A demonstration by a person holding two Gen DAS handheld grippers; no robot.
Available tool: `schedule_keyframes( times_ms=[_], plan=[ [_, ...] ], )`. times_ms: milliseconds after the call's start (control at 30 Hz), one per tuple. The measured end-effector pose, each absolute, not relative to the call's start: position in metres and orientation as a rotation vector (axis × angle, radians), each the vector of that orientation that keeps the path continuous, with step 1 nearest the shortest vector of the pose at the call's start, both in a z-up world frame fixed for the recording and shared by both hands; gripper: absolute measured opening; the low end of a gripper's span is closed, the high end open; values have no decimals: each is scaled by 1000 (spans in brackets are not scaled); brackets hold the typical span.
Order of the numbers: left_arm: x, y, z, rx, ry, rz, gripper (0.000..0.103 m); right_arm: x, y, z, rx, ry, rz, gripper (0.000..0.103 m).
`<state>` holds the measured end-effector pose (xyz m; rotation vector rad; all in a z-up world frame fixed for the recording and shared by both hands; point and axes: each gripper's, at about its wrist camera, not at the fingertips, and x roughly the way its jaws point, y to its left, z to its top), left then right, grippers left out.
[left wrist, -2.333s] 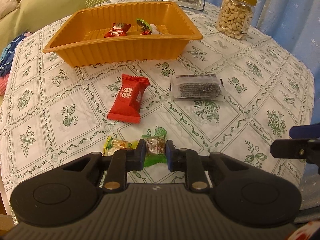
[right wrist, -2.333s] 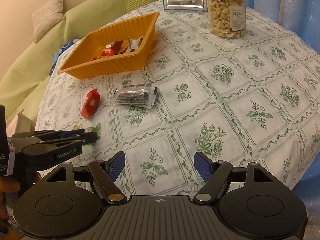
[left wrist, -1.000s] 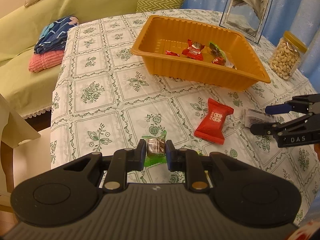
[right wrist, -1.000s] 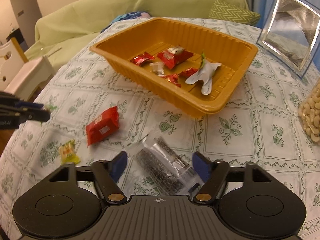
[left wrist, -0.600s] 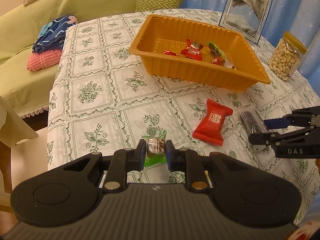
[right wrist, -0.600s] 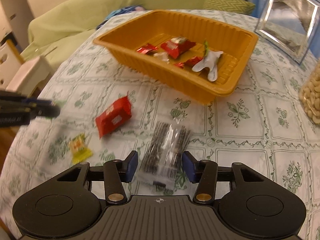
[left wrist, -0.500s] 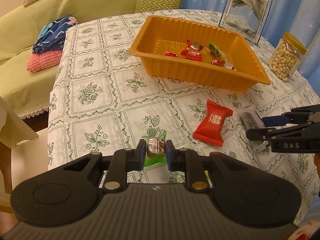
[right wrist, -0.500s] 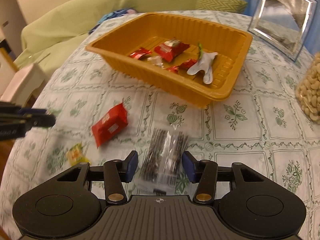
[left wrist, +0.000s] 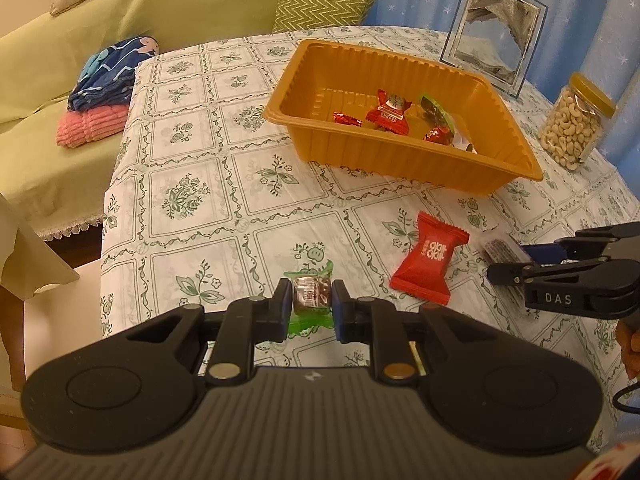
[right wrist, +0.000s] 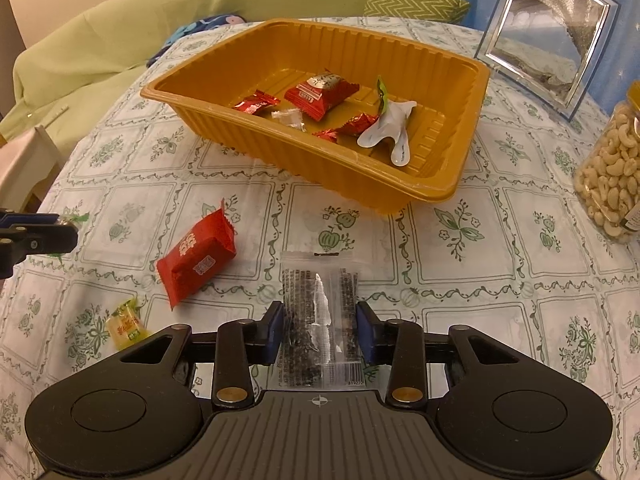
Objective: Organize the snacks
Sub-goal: 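Carry the yellow-green candy and the dark snack packet over the orange tray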
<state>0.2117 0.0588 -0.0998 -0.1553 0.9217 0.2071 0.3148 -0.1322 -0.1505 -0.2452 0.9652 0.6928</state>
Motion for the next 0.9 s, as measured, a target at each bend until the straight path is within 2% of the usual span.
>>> schedule_keyframes(
  times_ms=[200,467,900],
  plan=[
    [217,58,-95,-152,913,192,19,311,-148,-138,-132,979,717,37],
    [233,61,-75,-154,864,159,19,313,-159,-95,-28,910,744,37],
    [309,72,-44,-72,771,109,19,371,-140,-64,98,836,713,37]
  ],
)
